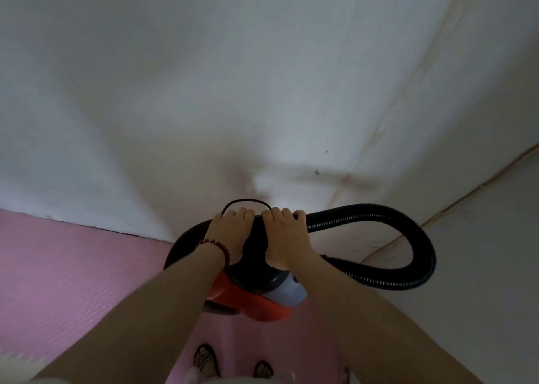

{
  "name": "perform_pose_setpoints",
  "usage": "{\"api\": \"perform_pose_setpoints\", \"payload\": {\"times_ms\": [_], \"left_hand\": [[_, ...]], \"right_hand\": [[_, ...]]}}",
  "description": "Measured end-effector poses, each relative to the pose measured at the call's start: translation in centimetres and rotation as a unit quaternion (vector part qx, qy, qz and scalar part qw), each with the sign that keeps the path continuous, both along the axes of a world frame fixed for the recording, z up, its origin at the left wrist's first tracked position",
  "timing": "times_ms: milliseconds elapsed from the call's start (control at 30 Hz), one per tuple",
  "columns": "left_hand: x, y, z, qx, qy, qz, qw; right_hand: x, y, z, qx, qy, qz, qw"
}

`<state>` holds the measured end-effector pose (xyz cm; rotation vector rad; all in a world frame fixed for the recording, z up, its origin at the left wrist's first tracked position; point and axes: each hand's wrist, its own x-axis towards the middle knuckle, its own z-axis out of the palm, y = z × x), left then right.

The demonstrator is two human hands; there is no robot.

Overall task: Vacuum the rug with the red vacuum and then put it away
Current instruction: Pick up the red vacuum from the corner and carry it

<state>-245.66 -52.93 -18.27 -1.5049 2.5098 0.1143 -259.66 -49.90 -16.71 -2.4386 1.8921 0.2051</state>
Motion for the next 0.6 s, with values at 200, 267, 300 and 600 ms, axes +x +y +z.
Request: {"api": "perform_pose_setpoints", "payload": {"times_ms": [200,267,300,600], "left_hand": [[-1.2,1.3,0.3,-0.005,-0.002,0.023,1.0],[-1.3,1.9,0.4,-0.008,0.003,0.04,0.999],[-1.1,2.3,0.4,-0.009,0.004,0.05,0.999],[4.1,5.5,0.8,-0.015,0.003,0.175,0.984]], "right_hand": [[-1.2,0.8,0.2,-0.003,0.0,0.013,1.0],[-1.3,0.9,0.1,-0.008,-0.002,0.026,1.0],[-1.2,1.0,0.1,-0.014,-0.002,0.036,0.999],[4.0,0.7,0.2,-0.024,-0.013,0.154,0.988]]}}
